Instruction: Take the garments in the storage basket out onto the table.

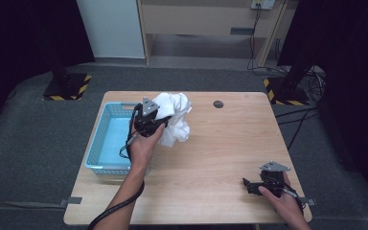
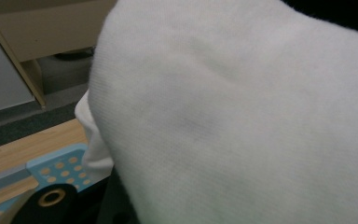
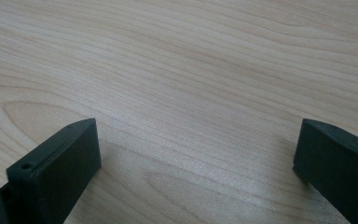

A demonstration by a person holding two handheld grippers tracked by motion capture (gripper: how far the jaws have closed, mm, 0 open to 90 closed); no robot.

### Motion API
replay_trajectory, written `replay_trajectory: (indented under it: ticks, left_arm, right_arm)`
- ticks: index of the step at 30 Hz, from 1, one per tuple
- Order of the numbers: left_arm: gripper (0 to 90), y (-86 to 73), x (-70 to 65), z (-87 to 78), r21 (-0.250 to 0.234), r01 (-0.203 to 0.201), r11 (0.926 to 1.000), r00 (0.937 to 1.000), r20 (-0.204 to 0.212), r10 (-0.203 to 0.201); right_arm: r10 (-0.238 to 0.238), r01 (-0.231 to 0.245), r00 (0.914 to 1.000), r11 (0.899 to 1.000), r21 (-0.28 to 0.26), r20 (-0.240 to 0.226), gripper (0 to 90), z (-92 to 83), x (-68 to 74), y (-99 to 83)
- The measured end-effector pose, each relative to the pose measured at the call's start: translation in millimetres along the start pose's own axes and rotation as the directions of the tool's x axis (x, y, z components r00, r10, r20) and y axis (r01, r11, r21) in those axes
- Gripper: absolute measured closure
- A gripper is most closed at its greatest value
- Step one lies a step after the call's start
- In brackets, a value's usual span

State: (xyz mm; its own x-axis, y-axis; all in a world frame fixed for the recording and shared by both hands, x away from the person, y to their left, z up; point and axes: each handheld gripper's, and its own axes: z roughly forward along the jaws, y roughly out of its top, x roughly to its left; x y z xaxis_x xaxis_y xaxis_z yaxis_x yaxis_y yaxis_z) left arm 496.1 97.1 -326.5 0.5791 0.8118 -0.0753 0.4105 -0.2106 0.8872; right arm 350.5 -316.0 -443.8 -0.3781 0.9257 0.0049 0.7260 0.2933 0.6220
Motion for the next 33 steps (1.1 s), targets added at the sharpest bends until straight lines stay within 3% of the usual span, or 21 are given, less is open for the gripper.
replay_trajectory:
  ticks: [13, 20, 33]
  left_arm:
    - [61.6, 1.7, -17.3, 26.4, 0.016, 0.002, 0.9999, 0.9997, 0.025, -0.002]
    - [61.6, 2.2, -29.9, 40.6, 0.025, -0.031, 0.9992, 0.9991, 0.032, 0.030]
    - [61.6, 0.5, -43.0, 59.9, 0.051, -0.021, 0.9985, 0.9979, 0.062, 0.018]
  right_arm:
    - [0.000, 0.000, 1.0000, 1.000, 0.000, 0.000, 0.3, 0.0, 0.0, 0.0]
    - [0.000, 0.000, 1.0000, 1.000, 0.000, 0.000, 0.3, 0.0, 0.0, 0.0]
    - [0.000, 0.000, 1.0000, 1.000, 0.000, 0.000, 0.3, 0.0, 0.0, 0.0]
